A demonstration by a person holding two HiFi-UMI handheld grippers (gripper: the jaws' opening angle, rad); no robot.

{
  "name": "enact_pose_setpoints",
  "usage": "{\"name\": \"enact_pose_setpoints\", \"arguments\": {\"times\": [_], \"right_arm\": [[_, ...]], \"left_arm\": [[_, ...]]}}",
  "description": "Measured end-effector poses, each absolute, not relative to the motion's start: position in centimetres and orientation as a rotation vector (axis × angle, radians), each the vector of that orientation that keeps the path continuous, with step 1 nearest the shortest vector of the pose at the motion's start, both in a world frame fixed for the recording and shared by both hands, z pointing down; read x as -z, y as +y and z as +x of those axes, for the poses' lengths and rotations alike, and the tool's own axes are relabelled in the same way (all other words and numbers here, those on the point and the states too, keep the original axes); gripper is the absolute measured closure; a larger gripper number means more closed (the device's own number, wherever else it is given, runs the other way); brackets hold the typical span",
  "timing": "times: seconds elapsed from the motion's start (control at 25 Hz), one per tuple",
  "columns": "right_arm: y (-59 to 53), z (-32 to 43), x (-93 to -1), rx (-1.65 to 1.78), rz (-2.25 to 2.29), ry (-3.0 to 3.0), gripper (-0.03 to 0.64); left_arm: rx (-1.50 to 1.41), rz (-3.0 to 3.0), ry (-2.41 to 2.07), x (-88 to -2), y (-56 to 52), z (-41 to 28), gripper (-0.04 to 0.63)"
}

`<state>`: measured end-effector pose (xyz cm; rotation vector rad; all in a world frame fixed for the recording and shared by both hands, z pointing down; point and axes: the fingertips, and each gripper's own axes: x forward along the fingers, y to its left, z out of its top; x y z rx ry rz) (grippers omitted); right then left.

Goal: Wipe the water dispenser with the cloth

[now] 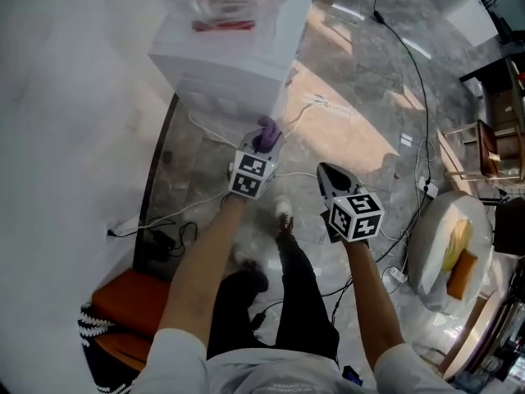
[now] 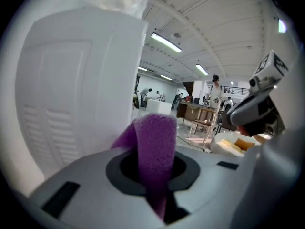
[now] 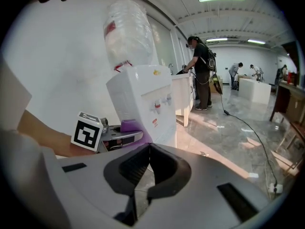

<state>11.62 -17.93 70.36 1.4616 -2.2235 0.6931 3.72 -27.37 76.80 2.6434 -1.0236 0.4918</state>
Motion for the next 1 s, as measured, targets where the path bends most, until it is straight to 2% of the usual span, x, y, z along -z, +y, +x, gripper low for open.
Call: {"name": "enact_pose_setpoints", "arguments": {"times": [0.12, 0.32, 0.68, 1.0], "right_arm": [[-17.2, 11.6, -65.9, -0.671, 1.488, -2.23, 0.603], [-16.7, 10.2, -56.4, -0.588, 1.491, -2.275, 0.603], [-15.7, 9.0, -36.3, -0.209, 1.479, -2.417, 0.603], [-14.8, 5.4, -24.2, 0.013, 1.435, -2.556, 0.603]], "left_arm": [[-0.477, 2.635, -1.031, -72.5, -25.3, 2.6, 0.54], [-0.488, 2.543, -1.143, -65.5, -21.8, -3.3, 0.54], [-0.474, 2.671, -1.384, -43.5, -18.6, -11.5, 0.54], [-0.374, 2.808, -1.545, -28.7, -15.2, -14.1, 0.54]]}}
